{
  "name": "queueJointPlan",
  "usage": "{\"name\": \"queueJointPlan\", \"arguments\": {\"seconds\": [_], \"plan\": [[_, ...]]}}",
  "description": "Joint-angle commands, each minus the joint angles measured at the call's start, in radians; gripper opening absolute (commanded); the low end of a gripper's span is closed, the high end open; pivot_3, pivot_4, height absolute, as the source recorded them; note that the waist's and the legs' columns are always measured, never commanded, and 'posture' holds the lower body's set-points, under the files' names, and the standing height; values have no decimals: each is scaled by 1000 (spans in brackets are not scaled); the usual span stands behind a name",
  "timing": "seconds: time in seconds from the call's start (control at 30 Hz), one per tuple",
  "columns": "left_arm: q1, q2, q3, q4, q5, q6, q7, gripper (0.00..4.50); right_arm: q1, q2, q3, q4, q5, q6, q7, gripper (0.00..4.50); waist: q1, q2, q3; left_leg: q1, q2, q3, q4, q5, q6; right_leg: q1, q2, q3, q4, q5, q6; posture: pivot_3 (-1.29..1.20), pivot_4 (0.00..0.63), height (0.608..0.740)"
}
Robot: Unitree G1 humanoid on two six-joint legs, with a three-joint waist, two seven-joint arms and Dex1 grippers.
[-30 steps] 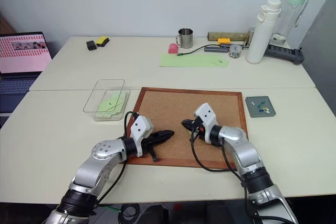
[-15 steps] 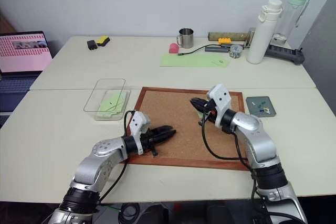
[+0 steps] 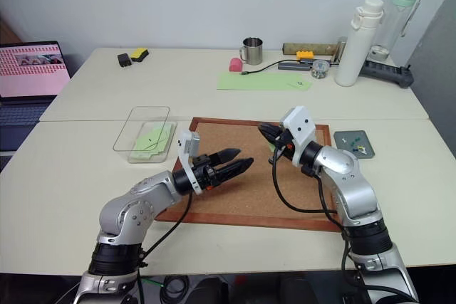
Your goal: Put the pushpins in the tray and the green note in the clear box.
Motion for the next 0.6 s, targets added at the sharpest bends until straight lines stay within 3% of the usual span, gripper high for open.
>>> {"name": "queueJointPlan", "arguments": {"seconds": [0.03, 0.3, 0.6], "plan": [[-50, -50, 67, 8, -102, 62, 64, 4034, -16, 7, 10, -63, -10, -33, -10, 0, 0, 0, 0, 0, 0, 0, 0, 0, 0, 0, 0, 0, 0, 0, 0, 0, 150, 740], [-43, 88, 40, 62, -21, 32, -20, 4034, -23, 13, 5, -64, -12, -38, -26, 0, -2, 0, 0, 0, 0, 0, -1, 0, 0, -1, 1, 0, 0, 0, 0, 0, 150, 740], [-87, 59, 59, 9, -134, 114, -18, 4034, -62, 33, 10, -42, -24, -75, -40, 0, 1, 0, 1, -1, 0, -1, 0, 0, -1, -1, 0, -1, -1, 0, 0, 0, 150, 740]]}}
